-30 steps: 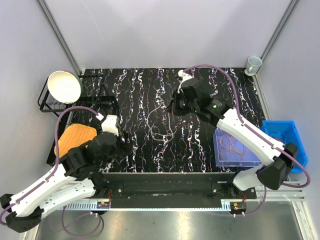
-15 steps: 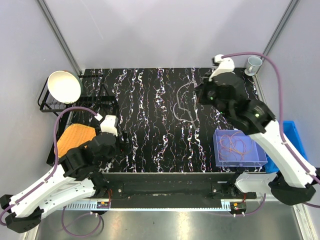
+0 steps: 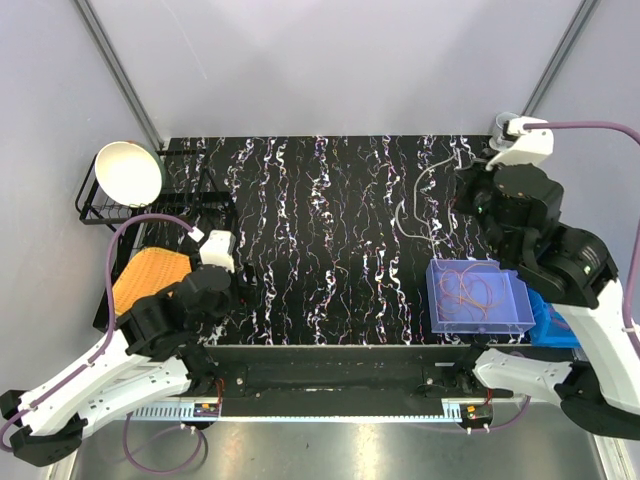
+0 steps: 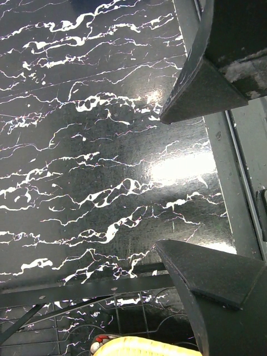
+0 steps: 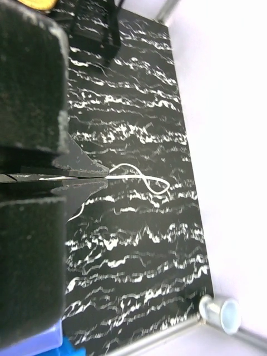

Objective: Untangle the cables

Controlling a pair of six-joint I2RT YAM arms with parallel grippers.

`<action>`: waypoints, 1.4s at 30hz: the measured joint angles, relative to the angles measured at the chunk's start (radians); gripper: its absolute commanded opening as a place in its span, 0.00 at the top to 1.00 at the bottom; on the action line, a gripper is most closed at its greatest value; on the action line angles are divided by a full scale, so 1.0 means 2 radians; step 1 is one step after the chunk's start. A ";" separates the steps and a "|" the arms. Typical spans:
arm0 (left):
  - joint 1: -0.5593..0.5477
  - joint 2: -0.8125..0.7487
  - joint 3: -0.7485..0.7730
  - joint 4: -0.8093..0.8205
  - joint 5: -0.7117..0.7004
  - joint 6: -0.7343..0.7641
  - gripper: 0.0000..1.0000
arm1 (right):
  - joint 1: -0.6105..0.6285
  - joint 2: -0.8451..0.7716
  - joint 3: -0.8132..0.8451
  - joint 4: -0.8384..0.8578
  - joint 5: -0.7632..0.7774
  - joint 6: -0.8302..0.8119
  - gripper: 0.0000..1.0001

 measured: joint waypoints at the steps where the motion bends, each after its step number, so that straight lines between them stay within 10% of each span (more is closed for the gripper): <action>1: 0.000 0.000 0.000 0.000 0.000 0.000 0.11 | 0.000 -0.005 -0.001 -0.002 0.008 0.000 1.00; 29: 0.000 -0.026 0.000 0.010 0.005 0.010 0.11 | 0.000 -0.051 -0.034 -0.197 0.164 0.113 1.00; 42: 0.000 -0.044 0.000 0.014 0.010 0.012 0.11 | -0.001 -0.055 -0.171 -0.225 0.187 0.241 1.00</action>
